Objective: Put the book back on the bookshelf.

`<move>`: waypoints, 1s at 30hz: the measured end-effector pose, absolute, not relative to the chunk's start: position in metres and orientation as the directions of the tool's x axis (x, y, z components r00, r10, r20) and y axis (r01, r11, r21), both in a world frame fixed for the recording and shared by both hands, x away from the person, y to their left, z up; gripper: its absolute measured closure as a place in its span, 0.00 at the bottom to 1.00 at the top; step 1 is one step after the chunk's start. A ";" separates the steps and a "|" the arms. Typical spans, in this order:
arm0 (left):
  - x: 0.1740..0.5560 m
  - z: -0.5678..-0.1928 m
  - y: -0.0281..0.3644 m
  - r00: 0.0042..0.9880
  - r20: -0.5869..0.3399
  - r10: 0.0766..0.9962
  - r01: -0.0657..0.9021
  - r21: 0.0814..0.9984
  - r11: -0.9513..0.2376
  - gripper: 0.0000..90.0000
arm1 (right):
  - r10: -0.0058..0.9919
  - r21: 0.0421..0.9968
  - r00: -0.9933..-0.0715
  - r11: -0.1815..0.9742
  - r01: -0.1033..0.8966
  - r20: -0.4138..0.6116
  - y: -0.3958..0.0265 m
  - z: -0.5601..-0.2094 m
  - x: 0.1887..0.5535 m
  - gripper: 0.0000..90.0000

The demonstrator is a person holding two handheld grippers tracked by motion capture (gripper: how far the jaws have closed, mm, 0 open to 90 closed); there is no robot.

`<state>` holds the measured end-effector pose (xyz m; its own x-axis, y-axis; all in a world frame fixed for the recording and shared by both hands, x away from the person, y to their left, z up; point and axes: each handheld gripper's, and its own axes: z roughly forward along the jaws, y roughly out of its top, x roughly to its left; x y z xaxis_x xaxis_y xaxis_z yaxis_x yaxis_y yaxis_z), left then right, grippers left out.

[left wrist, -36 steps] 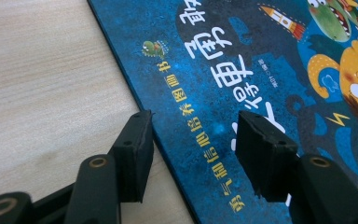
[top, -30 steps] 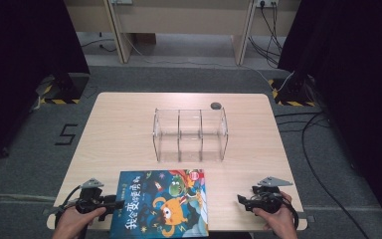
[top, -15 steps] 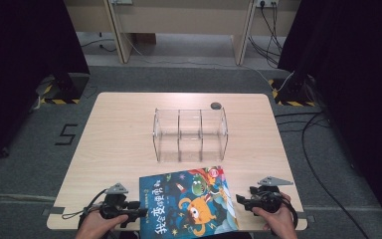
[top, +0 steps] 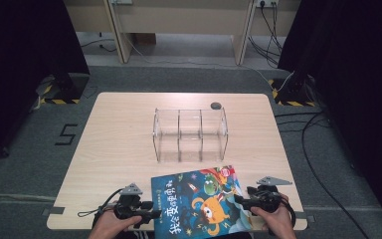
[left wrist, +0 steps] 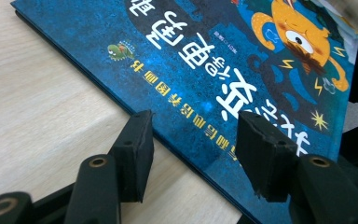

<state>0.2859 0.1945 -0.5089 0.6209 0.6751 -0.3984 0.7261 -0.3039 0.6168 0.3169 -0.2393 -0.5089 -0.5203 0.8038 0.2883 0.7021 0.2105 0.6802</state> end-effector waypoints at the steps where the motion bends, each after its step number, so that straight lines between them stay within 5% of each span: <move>1: 0.286 -0.509 0.193 0.622 -0.401 0.672 0.726 0.616 -0.304 0.51 | 0.802 0.680 -0.521 0.208 0.703 0.292 -0.239 -0.509 0.317 0.34; 18: 0.285 -0.510 0.177 0.665 -0.394 0.635 0.697 0.633 -0.338 0.46 | 0.800 0.681 -0.500 0.162 0.714 0.333 -0.240 -0.511 0.319 0.32; 30: 0.285 -0.511 0.176 0.650 -0.403 0.644 0.704 0.639 -0.311 0.46 | 0.750 0.612 -0.328 -0.128 0.780 0.575 -0.254 -0.517 0.316 0.32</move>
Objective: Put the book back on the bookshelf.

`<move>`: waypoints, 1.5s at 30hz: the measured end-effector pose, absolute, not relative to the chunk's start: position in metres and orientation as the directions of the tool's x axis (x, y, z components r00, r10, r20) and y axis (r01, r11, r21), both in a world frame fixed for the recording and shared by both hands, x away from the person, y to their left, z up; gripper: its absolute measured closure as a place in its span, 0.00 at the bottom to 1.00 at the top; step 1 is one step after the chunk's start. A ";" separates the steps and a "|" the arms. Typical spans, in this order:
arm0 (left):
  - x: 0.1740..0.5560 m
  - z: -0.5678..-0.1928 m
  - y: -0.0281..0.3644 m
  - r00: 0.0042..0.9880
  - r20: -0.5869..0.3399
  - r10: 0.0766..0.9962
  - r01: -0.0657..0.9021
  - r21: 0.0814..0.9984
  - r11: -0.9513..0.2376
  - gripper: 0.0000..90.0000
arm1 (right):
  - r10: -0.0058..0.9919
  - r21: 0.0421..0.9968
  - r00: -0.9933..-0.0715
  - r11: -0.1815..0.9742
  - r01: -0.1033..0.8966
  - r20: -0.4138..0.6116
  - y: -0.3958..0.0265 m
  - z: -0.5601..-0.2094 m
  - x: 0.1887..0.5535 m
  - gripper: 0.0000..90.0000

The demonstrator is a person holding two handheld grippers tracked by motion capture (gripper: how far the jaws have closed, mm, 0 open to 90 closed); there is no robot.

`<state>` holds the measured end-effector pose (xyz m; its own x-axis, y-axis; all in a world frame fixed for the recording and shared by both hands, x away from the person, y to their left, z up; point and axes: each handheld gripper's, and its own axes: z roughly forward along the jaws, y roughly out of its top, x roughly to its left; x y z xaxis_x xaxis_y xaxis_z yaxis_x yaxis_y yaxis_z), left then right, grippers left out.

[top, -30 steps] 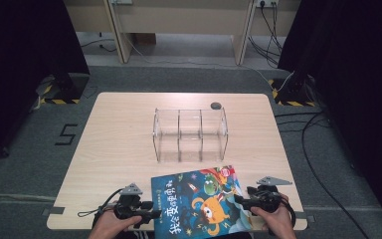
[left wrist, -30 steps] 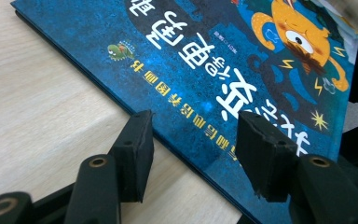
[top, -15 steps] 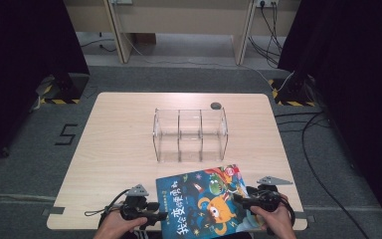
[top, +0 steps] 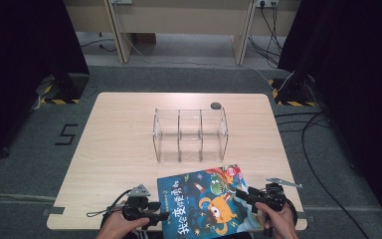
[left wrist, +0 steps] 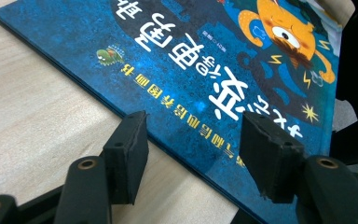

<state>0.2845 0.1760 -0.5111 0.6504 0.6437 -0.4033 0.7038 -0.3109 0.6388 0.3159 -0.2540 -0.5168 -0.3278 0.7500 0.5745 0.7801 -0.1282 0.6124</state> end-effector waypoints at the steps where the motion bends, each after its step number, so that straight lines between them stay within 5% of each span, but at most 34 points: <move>1: 0.285 -0.512 0.177 0.644 -0.417 0.641 0.710 0.638 -0.298 0.46 | 0.737 0.600 -0.310 -0.160 0.784 0.601 -0.255 -0.518 0.315 0.32; 6: 0.285 -0.512 0.177 0.640 -0.423 0.641 0.714 0.636 -0.292 0.45 | 0.653 0.520 -0.243 -0.270 0.811 0.718 -0.261 -0.522 0.310 0.33; 9: 0.286 -0.512 0.178 0.644 -0.421 0.638 0.712 0.635 -0.299 0.44 | 0.575 0.462 -0.231 -0.296 0.836 0.785 -0.264 -0.528 0.305 0.42; 15: 0.288 -0.513 0.180 0.637 -0.427 0.642 0.713 0.643 -0.280 0.45 | 0.642 0.571 -0.351 -0.167 0.804 0.681 -0.269 -0.522 0.300 0.60; 17: 0.290 -0.513 0.181 0.635 -0.421 0.648 0.709 0.652 -0.271 0.44 | 0.691 0.647 -0.450 -0.034 0.761 0.565 -0.266 -0.517 0.297 0.60; 22: 0.291 -0.514 0.180 0.643 -0.398 0.654 0.693 0.665 -0.277 0.44 | 0.667 0.710 -0.530 0.002 0.704 0.524 -0.267 -0.509 0.294 0.60; 45: 0.298 -0.515 0.178 0.635 -0.380 0.673 0.681 0.685 -0.257 0.43 | 0.654 0.829 -0.635 0.020 0.558 0.411 -0.265 -0.493 0.290 0.60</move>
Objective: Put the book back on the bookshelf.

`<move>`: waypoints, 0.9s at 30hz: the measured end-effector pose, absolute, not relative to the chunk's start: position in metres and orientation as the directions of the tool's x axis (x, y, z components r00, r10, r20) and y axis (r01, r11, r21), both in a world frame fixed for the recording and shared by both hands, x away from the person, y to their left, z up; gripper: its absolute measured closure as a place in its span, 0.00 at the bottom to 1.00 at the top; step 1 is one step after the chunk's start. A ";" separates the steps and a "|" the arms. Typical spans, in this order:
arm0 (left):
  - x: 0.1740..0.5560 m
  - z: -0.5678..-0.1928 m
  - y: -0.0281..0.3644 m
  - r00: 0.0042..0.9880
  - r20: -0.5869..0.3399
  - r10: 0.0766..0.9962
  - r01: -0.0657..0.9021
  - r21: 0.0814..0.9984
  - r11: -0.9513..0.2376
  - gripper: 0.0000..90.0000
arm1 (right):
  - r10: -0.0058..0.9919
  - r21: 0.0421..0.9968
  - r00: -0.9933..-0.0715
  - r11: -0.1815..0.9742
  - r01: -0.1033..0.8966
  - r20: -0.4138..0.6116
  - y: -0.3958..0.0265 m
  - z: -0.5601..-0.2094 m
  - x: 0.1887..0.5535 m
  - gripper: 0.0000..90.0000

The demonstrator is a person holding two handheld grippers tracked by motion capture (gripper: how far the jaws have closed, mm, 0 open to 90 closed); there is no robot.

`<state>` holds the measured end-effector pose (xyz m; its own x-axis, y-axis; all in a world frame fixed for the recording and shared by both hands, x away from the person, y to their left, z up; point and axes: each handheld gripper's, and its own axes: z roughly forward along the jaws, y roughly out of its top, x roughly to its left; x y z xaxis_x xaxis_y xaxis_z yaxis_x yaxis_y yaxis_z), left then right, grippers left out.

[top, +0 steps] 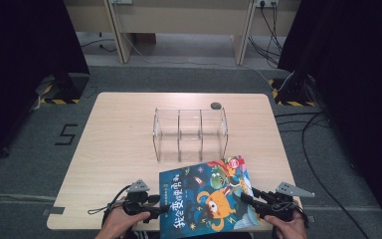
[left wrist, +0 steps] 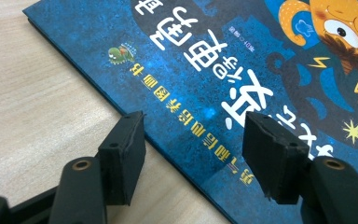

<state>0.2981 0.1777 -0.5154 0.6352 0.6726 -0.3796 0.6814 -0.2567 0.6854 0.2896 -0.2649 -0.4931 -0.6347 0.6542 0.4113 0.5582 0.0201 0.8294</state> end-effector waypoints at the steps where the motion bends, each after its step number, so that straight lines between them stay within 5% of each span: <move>1: 0.298 -0.515 0.178 0.635 -0.380 0.673 0.681 0.685 -0.257 0.42 | 0.654 0.829 -0.635 0.020 0.558 0.411 -0.265 -0.493 0.290 0.60; 21: 0.304 -0.517 0.177 0.621 -0.431 0.655 0.701 0.680 -0.218 0.32 | 0.641 0.897 -0.706 0.060 0.439 0.302 -0.269 -0.485 0.285 0.60; 27: 0.309 -0.519 0.176 0.596 -0.516 0.616 0.739 0.653 -0.168 0.29 | 0.640 0.906 -0.717 0.076 0.417 0.276 -0.273 -0.485 0.284 0.60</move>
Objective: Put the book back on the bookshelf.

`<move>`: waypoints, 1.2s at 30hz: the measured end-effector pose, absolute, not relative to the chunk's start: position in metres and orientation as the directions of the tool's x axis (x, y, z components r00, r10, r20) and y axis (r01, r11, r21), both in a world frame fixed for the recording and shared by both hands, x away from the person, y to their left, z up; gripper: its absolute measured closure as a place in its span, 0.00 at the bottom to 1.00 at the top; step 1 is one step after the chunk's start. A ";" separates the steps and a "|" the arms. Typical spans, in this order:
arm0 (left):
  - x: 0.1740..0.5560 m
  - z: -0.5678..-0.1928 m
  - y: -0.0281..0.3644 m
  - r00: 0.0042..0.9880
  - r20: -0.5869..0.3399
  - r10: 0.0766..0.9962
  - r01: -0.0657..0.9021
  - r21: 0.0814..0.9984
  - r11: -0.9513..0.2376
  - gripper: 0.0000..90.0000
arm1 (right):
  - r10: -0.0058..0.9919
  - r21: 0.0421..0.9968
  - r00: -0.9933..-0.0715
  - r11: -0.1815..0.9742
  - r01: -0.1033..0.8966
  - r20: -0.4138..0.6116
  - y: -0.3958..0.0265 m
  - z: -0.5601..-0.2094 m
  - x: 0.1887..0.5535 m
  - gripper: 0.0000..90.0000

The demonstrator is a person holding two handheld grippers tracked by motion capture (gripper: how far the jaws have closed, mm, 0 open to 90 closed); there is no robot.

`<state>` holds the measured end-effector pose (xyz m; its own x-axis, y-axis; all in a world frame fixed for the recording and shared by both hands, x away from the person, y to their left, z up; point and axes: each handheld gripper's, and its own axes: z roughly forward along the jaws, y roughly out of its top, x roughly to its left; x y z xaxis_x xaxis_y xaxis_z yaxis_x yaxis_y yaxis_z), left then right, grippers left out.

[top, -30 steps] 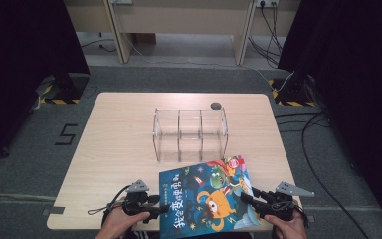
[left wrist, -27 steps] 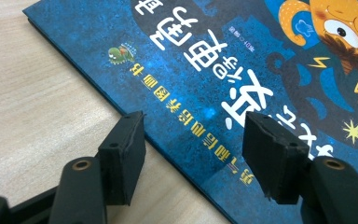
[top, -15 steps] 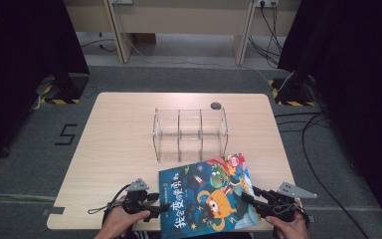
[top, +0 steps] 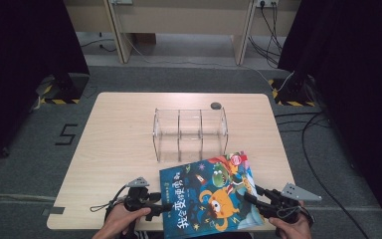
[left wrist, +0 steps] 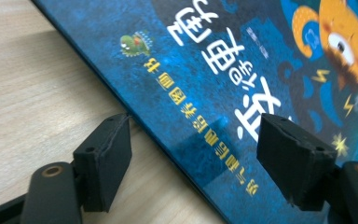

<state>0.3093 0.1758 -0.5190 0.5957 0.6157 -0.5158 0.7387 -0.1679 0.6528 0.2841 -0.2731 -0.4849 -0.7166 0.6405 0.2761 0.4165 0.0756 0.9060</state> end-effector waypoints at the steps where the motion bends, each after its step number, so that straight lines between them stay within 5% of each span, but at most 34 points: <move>1: 0.310 -0.519 0.175 0.594 -0.519 0.615 0.740 0.652 -0.164 0.29 | 0.643 0.911 -0.722 0.090 0.403 0.256 -0.272 -0.484 0.283 0.60; 4: 0.312 -0.518 0.171 0.590 -0.575 0.566 0.770 0.612 -0.182 0.24 | 0.658 0.911 -0.733 0.175 0.373 0.173 -0.270 -0.483 0.281 0.60; 8: 0.308 -0.518 0.165 0.591 -0.614 0.524 0.790 0.573 -0.219 0.43 | 0.662 0.887 -0.732 0.232 0.400 0.157 -0.263 -0.490 0.282 0.61; 16: 0.310 -0.513 0.172 0.560 -0.624 0.545 0.798 0.583 -0.153 0.60 | 0.692 0.855 -0.678 0.173 0.489 0.248 -0.270 -0.498 0.287 0.63; 36: 0.316 -0.492 0.172 0.569 -0.662 0.488 0.779 0.623 -0.062 0.71 | 0.722 0.810 -0.599 0.091 0.579 0.347 -0.276 -0.504 0.290 0.61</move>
